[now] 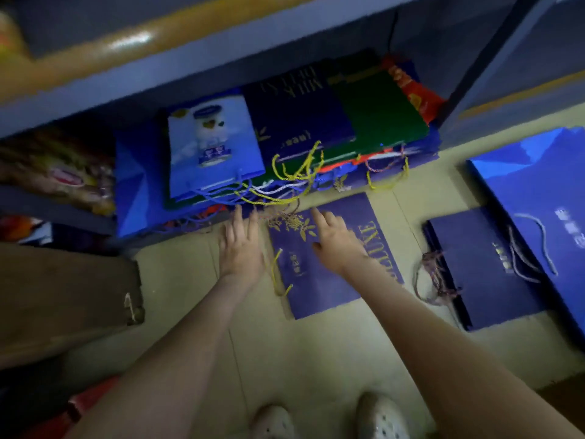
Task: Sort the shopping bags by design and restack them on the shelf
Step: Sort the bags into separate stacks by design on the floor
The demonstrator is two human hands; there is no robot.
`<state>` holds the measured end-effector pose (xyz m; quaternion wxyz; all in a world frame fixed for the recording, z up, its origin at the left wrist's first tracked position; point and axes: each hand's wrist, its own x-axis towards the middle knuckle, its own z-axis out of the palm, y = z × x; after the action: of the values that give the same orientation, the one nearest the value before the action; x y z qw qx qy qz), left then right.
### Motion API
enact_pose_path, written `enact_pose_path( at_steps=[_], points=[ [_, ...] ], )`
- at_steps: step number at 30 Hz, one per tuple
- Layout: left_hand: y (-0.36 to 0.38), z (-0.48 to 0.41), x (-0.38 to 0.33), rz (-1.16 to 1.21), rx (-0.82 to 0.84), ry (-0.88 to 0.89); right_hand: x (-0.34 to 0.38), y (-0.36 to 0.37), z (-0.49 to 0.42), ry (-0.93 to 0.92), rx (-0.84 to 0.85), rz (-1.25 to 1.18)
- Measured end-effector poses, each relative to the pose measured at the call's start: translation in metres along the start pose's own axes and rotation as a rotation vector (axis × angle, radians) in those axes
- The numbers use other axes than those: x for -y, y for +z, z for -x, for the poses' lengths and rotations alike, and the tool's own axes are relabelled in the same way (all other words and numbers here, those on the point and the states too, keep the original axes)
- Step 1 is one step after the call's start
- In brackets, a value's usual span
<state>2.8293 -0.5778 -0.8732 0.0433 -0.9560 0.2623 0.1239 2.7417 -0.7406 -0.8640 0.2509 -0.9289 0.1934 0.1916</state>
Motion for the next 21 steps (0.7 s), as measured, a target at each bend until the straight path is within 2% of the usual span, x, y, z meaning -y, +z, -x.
enact_pose_path(
  at_steps=[3, 6, 10, 13, 15, 19, 21],
  points=[
    [0.015, -0.018, 0.035, -0.086, -0.037, -0.090, 0.025, 0.020, -0.033, -0.090, -0.051, 0.059],
    [0.024, -0.047, 0.059, -0.157, -0.106, -0.100, 0.045, 0.042, -0.067, -0.170, -0.121, 0.126],
    [0.037, -0.095, 0.073, -0.275, -0.203, -0.049, 0.062, 0.056, -0.116, -0.265, -0.289, 0.150],
    [0.051, -0.127, 0.078, -0.286, -0.195, -0.021, 0.063, 0.058, -0.146, -0.312, -0.353, 0.201],
    [0.058, -0.137, 0.078, -0.326, -0.217, -0.003, 0.061, 0.059, -0.158, -0.321, -0.373, 0.219],
    [0.062, -0.125, 0.080, -0.489, -0.366, 0.082, 0.060, 0.056, -0.161, -0.348, -0.364, 0.260],
    [0.058, -0.112, 0.082, -0.496, -0.427, 0.151, 0.062, 0.052, -0.153, -0.361, -0.379, 0.275]
  ],
)
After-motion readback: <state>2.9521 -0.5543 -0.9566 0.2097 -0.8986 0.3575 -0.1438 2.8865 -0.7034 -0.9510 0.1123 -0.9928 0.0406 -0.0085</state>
